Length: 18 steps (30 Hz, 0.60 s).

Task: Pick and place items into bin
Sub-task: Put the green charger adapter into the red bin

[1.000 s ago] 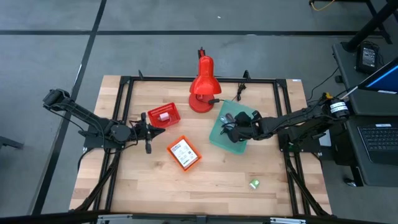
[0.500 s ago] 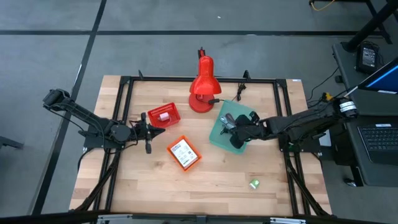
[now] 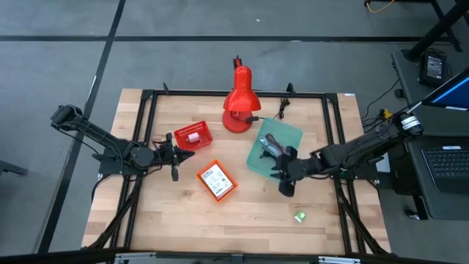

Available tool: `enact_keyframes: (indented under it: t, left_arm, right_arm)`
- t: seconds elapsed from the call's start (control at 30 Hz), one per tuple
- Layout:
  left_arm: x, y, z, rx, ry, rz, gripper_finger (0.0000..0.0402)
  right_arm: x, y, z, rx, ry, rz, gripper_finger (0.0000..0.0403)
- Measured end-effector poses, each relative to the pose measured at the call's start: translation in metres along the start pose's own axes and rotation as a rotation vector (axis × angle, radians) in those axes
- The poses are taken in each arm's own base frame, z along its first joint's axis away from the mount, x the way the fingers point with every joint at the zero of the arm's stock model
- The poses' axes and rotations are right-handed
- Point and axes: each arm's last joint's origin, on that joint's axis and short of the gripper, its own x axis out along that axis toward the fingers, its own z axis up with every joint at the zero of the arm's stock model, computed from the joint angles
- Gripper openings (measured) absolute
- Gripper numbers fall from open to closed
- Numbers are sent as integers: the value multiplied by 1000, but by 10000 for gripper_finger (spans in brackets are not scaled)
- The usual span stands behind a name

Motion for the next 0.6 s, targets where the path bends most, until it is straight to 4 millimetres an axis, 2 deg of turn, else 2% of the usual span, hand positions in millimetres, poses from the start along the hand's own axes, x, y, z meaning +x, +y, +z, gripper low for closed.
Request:
enact_keyframes:
  t: [0.27,0.5,0.6]
  left_arm:
    - [0,0,0,-12,3,-5,2]
    - [0,0,0,23,3,-7,2]
    - [0,0,0,9,3,-7,2]
  right_arm:
    - [-8,19,-14,-123,65,117,95]
    - [-18,33,-29,-221,145,136,57]
    - [-28,38,-28,-226,220,104,37]
